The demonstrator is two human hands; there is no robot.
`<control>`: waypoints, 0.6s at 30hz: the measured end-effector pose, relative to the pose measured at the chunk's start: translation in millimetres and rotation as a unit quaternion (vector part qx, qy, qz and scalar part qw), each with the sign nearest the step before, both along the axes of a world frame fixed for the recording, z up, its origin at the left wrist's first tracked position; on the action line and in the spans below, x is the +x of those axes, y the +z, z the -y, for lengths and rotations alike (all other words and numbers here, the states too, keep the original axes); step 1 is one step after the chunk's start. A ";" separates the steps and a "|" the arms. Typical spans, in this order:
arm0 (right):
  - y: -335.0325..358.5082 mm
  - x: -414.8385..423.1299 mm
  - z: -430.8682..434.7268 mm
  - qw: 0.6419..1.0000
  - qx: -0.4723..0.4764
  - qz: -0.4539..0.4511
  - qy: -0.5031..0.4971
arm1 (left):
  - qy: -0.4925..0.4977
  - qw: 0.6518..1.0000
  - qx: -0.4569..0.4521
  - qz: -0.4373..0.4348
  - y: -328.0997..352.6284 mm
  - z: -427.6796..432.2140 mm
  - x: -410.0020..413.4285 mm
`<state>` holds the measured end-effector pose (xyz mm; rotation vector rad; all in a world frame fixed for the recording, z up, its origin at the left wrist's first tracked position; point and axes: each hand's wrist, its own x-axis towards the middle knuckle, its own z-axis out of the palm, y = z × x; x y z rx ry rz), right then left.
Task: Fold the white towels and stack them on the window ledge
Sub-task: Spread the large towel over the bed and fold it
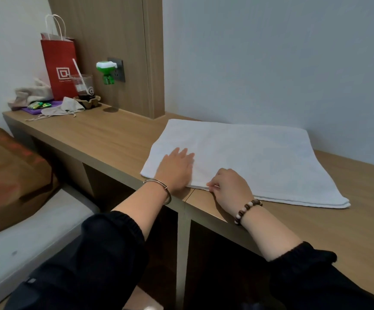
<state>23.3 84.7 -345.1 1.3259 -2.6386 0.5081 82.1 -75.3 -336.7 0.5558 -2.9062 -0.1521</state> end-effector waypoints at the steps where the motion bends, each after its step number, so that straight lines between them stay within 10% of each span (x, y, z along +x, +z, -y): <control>1: 0.8 -0.8 -0.7 1.000 0.006 -0.004 0.007 | -0.016 0.999 0.026 0.011 -1.6 -6.3 -3.4; 18: 21.9 -36.9 -70.5 0.996 0.017 -0.043 0.077 | -0.013 0.997 -0.010 0.075 -18.3 -9.6 -10.2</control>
